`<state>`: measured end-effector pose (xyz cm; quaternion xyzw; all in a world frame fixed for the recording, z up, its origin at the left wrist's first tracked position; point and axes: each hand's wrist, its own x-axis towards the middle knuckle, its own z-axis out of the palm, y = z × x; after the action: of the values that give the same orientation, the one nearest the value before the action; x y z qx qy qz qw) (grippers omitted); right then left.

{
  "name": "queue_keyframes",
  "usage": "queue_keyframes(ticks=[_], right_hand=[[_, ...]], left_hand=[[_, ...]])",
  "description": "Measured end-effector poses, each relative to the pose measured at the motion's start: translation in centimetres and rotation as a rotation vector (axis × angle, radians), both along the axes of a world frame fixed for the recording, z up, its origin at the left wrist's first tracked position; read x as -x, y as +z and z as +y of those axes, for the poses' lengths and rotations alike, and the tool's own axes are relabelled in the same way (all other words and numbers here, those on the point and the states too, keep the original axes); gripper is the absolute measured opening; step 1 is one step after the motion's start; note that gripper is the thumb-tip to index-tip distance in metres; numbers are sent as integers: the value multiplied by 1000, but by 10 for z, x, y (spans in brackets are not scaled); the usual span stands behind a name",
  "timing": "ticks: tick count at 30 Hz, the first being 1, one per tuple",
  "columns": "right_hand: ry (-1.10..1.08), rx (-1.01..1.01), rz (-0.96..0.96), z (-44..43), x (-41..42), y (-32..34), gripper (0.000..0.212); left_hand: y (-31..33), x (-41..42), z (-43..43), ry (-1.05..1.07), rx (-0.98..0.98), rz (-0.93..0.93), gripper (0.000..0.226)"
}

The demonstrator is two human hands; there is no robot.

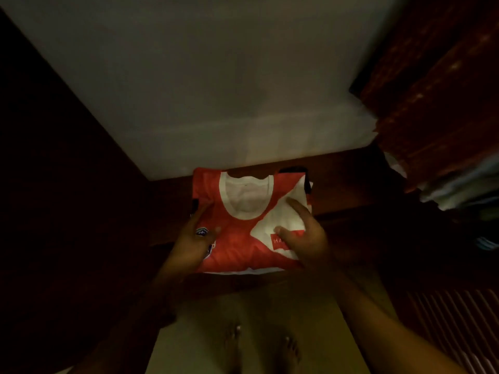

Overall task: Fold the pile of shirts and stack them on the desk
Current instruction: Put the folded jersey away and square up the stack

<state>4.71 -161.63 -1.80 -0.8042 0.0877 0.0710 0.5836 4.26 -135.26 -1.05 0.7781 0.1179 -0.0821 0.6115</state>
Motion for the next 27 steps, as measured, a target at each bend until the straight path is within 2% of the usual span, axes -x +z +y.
queue_keyframes(ticks=[4, 7, 10, 18, 24, 27], right_hand=[[98, -89, 24, 55, -53, -60, 64], [170, -27, -64, 98, -95, -116, 72], [172, -84, -67, 137, -130, -173, 70], [189, -200, -82, 196, -201, -310, 66], [197, -102, -108, 200, -240, -373, 67], [229, -18, -77, 191, -257, -391, 70]], left_hand=[[-56, -37, 57, 24, -13, -47, 59], [-111, -64, 99, 102, -80, -52, 62], [-167, -95, 130, 147, -126, -96, 62], [-298, -158, 184, 217, -86, -138, 59], [-368, -183, 192, 259, -79, -228, 56], [-393, -190, 197, 262, -165, -235, 56]])
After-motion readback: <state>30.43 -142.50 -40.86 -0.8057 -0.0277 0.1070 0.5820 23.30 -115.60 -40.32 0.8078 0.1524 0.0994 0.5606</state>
